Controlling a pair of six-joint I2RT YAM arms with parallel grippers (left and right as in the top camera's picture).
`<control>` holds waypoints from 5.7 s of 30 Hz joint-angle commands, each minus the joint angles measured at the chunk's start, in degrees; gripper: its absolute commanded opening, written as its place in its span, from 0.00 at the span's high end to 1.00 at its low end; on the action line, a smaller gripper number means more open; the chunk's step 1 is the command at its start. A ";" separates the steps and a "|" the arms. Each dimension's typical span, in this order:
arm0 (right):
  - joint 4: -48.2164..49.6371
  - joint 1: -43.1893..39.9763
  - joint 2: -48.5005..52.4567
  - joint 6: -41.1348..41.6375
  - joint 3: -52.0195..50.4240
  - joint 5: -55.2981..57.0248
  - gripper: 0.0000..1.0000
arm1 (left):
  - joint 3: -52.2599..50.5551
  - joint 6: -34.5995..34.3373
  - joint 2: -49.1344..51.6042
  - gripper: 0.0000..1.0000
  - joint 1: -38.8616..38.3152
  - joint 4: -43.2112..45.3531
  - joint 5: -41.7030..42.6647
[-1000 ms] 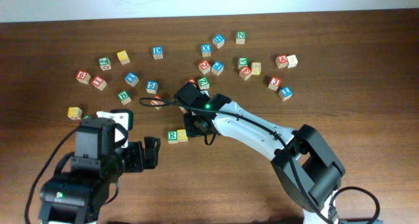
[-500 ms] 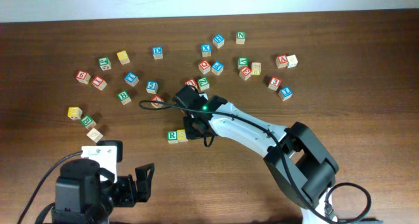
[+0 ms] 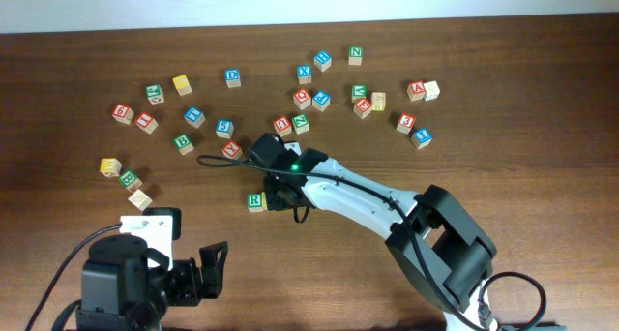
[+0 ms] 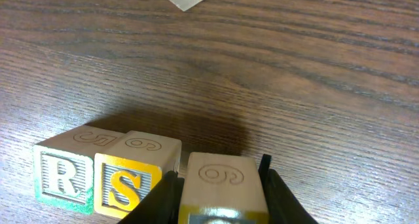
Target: Spell out RSS
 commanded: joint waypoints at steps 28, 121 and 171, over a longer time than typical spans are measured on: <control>3.43 -2.38 0.66 0.48 1.16 4.52 0.68 | 0.09 0.92 -0.35 0.01 0.20 0.37 0.46; -48.57 -17.94 -64.94 -13.73 0.85 6.19 0.02 | -1.95 -6.23 4.61 0.01 0.20 9.03 -8.44; 34.01 -35.74 -117.59 -36.65 -82.40 -3.13 0.02 | -1.95 -6.23 4.61 0.01 0.20 9.03 -8.44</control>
